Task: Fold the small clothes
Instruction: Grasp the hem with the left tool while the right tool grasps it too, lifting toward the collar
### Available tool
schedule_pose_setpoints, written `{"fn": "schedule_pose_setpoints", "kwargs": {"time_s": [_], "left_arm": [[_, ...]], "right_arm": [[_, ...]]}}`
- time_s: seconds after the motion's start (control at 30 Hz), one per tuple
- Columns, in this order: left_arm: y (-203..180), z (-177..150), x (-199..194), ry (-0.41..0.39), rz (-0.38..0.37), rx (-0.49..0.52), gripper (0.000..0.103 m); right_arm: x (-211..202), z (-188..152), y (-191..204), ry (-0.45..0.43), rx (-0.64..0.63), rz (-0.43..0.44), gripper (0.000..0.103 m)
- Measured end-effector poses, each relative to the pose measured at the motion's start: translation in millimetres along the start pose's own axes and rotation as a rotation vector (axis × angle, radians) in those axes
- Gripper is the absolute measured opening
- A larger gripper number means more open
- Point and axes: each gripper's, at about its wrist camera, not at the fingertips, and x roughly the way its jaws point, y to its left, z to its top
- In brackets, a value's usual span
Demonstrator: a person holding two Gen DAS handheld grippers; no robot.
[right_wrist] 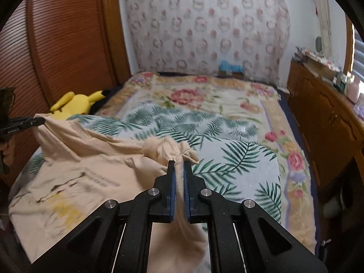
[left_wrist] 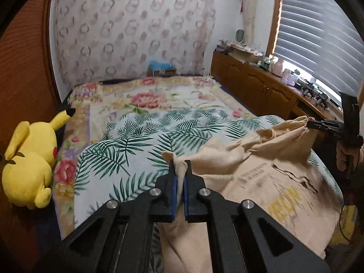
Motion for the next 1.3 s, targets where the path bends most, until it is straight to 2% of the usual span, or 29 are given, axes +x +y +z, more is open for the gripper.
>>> {"fn": "schedule_pose_setpoints", "kwargs": {"time_s": [0.2,0.33,0.57,0.63,0.77,1.03,1.13,1.23,1.3], "left_arm": [[-17,-32,-38,-0.05,0.006,0.026,0.001],[-24,-56,-59,-0.064,0.005,0.027,0.001],[-30,-105,-99,-0.085,-0.015,-0.035,0.001],[-30,-123,-110,-0.081,0.001,-0.049,0.001],[-28,-145,-121,-0.071,0.008,-0.083,0.001],[-33,-172,-149,-0.042,0.054,-0.058,0.002],[-33,-177,-147,-0.018,0.058,-0.053,0.005],[-32,-181,-138,0.007,0.101,-0.038,0.009],[-29,-181,-134,0.019,0.11,-0.039,0.02]], "right_arm": [[-47,-28,23,-0.067,-0.009,0.001,0.004],[-69,-49,31,-0.083,-0.003,0.011,0.004],[-119,-84,38,-0.115,0.004,-0.006,0.004],[-132,-95,40,-0.12,0.0,-0.007,0.004],[-146,-118,43,-0.102,0.004,0.017,0.003],[-164,-150,43,-0.047,0.012,0.005,0.003],[-176,-159,44,-0.033,0.009,0.002,0.004],[-174,-171,45,0.018,0.01,0.001,0.004],[-169,-177,44,0.045,0.01,-0.003,0.005]]}}
